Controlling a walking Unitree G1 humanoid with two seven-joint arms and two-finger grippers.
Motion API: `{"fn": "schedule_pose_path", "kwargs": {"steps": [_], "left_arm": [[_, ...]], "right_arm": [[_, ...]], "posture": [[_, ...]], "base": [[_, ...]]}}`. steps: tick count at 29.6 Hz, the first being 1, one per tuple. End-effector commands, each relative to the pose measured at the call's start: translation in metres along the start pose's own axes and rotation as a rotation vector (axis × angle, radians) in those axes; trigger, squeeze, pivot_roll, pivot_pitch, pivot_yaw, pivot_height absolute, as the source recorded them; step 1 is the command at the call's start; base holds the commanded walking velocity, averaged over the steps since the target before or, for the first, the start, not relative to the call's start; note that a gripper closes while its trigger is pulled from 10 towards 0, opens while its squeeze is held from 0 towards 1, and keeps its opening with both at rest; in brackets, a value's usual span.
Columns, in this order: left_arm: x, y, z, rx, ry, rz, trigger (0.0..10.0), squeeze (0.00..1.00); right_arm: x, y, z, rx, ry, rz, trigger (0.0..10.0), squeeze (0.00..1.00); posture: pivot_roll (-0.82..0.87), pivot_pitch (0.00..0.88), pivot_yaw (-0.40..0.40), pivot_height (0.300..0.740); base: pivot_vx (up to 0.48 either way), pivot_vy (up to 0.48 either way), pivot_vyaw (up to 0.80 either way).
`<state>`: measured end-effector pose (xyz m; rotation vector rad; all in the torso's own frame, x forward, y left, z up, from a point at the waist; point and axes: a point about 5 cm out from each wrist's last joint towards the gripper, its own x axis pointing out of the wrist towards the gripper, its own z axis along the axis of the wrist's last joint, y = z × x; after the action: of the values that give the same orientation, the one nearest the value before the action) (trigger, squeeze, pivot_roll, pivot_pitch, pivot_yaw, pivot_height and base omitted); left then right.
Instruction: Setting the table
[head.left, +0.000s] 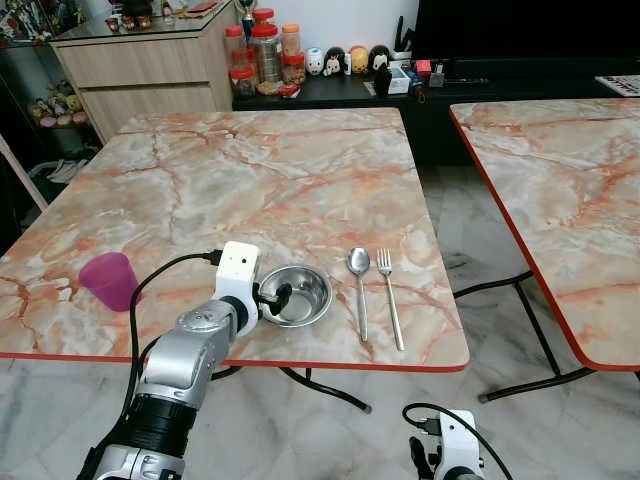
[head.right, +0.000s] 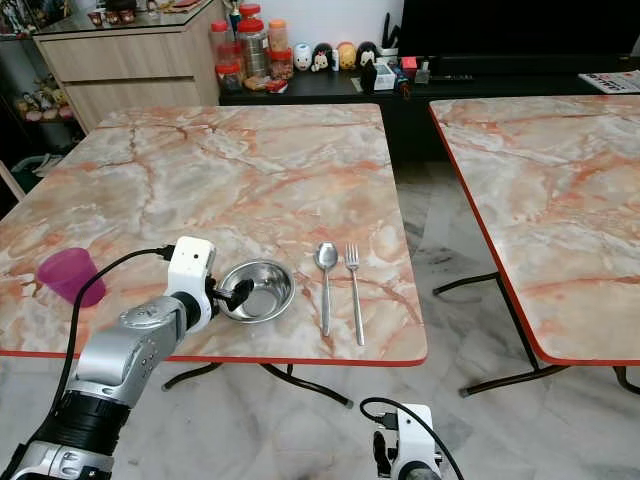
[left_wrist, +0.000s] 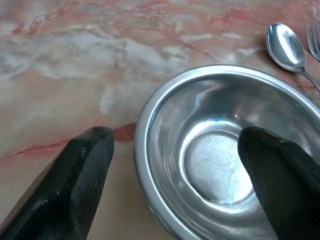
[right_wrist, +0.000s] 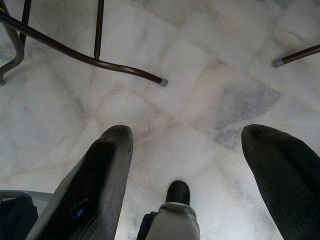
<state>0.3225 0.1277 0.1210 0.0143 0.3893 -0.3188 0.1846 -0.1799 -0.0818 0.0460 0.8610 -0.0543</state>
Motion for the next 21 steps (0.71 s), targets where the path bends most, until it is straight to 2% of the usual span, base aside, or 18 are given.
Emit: {"fn": "schedule_pose_path", "kwargs": {"steps": [1, 13, 20, 21], "left_arm": [[0.000, 0.000, -0.009, 0.011, 0.041, -0.005, 10.0, 0.00], [0.001, 0.006, -0.020, 0.008, 0.088, 0.037, 10.0, 0.00], [0.001, 0.005, -0.026, 0.006, 0.107, 0.037, 10.0, 0.00], [0.002, 0.004, -0.026, 0.006, 0.106, 0.037, 6.8, 0.00]], "right_arm": [[0.000, 0.002, 0.000, 0.004, 0.004, 0.007, 10.0, 0.00], [0.000, 0.002, -0.001, 0.009, 0.009, 0.008, 10.0, 0.00], [0.000, 0.002, -0.001, 0.011, 0.010, 0.007, 10.0, 0.00], [0.000, 0.002, -0.001, 0.010, 0.010, 0.007, 10.0, 0.00]], "posture": [[0.01, 0.000, 0.052, 0.723], [0.00, 0.000, 0.056, 0.723], [0.00, 0.000, 0.054, 0.723], [0.00, 0.000, 0.054, 0.723]], "base": [[0.000, 0.000, 0.00], [0.000, 0.000, 0.00], [0.000, 0.000, 0.00], [0.000, 0.000, 0.00]]}}
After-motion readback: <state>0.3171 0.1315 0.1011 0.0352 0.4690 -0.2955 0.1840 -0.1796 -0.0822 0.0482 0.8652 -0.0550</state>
